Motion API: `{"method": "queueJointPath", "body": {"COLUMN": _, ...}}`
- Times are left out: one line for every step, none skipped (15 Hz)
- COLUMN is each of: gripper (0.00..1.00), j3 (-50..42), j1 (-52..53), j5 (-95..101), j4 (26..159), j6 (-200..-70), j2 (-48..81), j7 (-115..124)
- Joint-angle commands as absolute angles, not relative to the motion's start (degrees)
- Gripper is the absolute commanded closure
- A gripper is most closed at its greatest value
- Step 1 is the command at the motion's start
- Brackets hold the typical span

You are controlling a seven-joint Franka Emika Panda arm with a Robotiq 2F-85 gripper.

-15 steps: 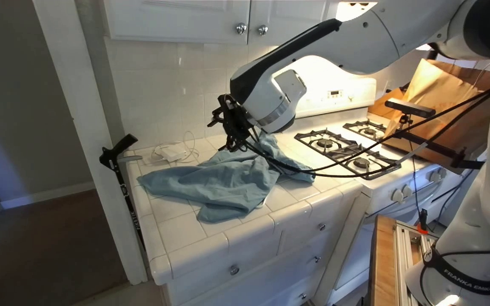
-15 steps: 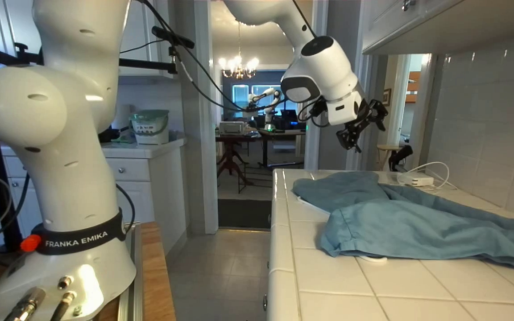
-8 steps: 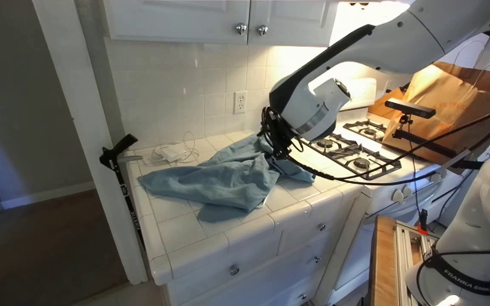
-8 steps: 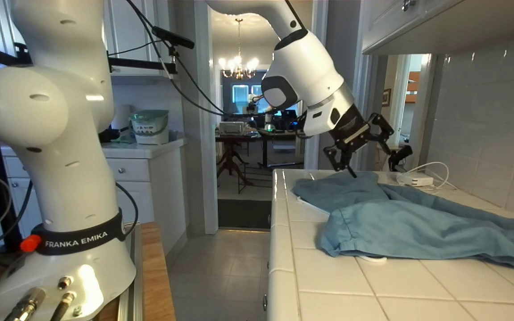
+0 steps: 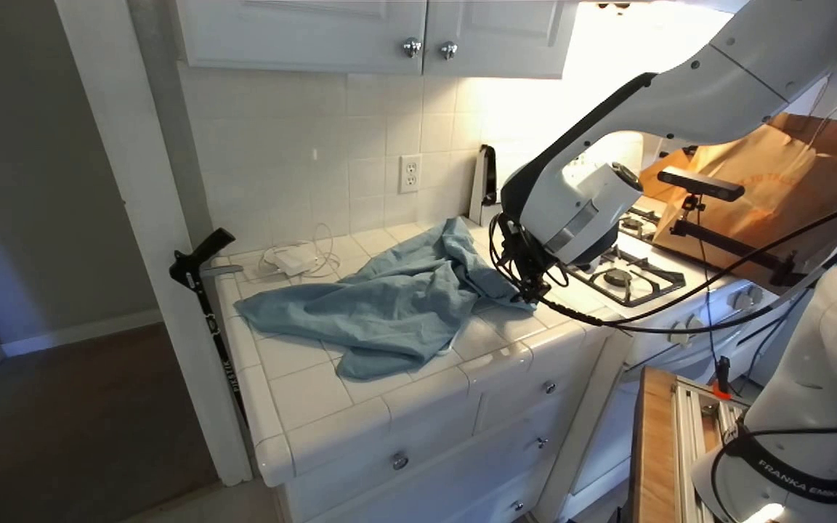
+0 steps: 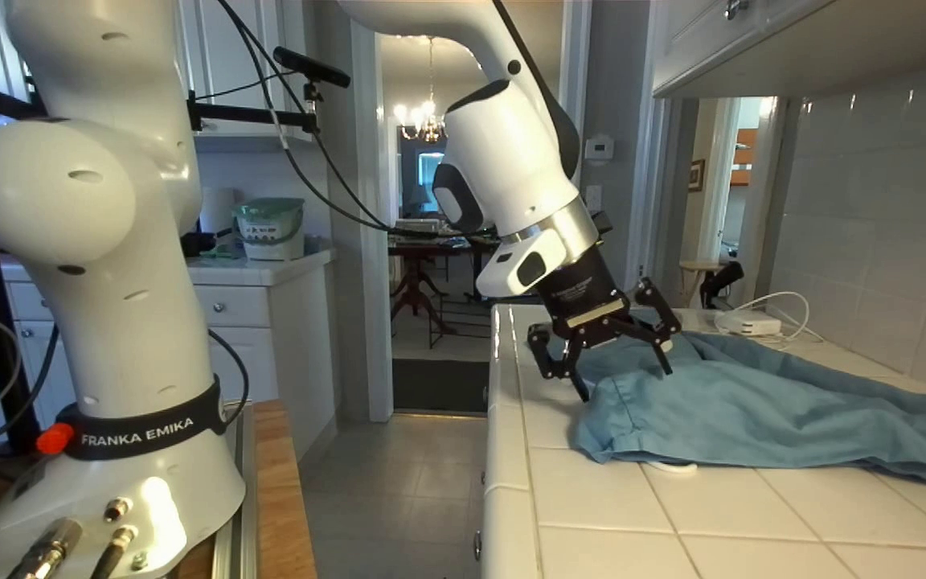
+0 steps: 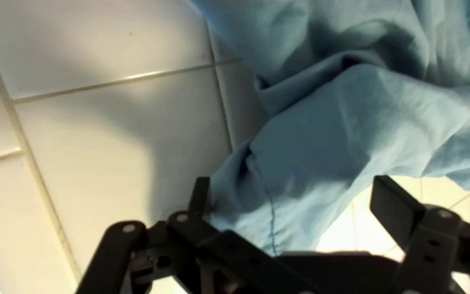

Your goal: Unfold the blue cloth

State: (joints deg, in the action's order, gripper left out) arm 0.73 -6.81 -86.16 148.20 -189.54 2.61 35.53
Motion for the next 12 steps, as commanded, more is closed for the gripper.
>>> {"method": "queueJointPath", "body": {"gripper": 0.25, "j3": -1.2, "j1": -5.4, "j5": -90.0, "j4": 149.8, "j6": -187.9, "j2": 0.1, "j7": 35.2}}
{"method": "queueJointPath", "body": {"gripper": 0.28, "j3": -1.4, "j1": -5.3, "j5": -90.5, "j4": 149.7, "j6": -187.9, "j2": 0.1, "j7": 35.1}}
{"method": "queueJointPath", "body": {"gripper": 0.34, "j3": -1.6, "j1": -5.3, "j5": -90.7, "j4": 149.6, "j6": -187.9, "j2": 0.3, "j7": 35.0}}
{"method": "queueJointPath", "body": {"gripper": 0.43, "j3": -1.7, "j1": -5.3, "j5": -90.9, "j4": 149.5, "j6": -187.7, "j2": 0.4, "j7": 34.9}}
{"method": "queueJointPath", "body": {"gripper": 0.51, "j3": -1.9, "j1": -5.3, "j5": -91.3, "j4": 149.4, "j6": -187.6, "j2": 0.5, "j7": 34.8}}
{"method": "queueJointPath", "body": {"gripper": 0.57, "j3": -2.0, "j1": -5.3, "j5": -91.5, "j4": 149.3, "j6": -187.3, "j2": 0.4, "j7": 34.7}}
{"method": "queueJointPath", "body": {"gripper": 0.65, "j3": -2.1, "j1": -5.3, "j5": -91.6, "j4": 149.3, "j6": -187.3, "j2": 0.5, "j7": 34.7}}
{"method": "queueJointPath", "body": {"gripper": 0.71, "j3": -2.1, "j1": -5.3, "j5": -91.7, "j4": 149.3, "j6": -187.1, "j2": 0.4, "j7": 34.6}}
{"method": "queueJointPath", "body": {"gripper": 0.79, "j3": -2.2, "j1": -5.3, "j5": -91.8, "j4": 149.3, "j6": -187.0, "j2": 0.4, "j7": 34.6}}
{"method": "queueJointPath", "body": {"gripper": 0.86, "j3": -2.2, "j1": -5.3, "j5": -91.8, "j4": 149.4, "j6": -186.7, "j2": 0.3, "j7": 34.6}}
{"method": "queueJointPath", "body": {"gripper": 0.94, "j3": -2.3, "j1": -5.4, "j5": -91.9, "j4": 149.4, "j6": -186.4, "j2": 0.2, "j7": 34.6}}
{"method": "queueJointPath", "body": {"gripper": 0.98, "j3": -2.4, "j1": -5.4, "j5": -91.8, "j4": 149.4, "j6": -186.2, "j2": 0.2, "j7": 34.6}}
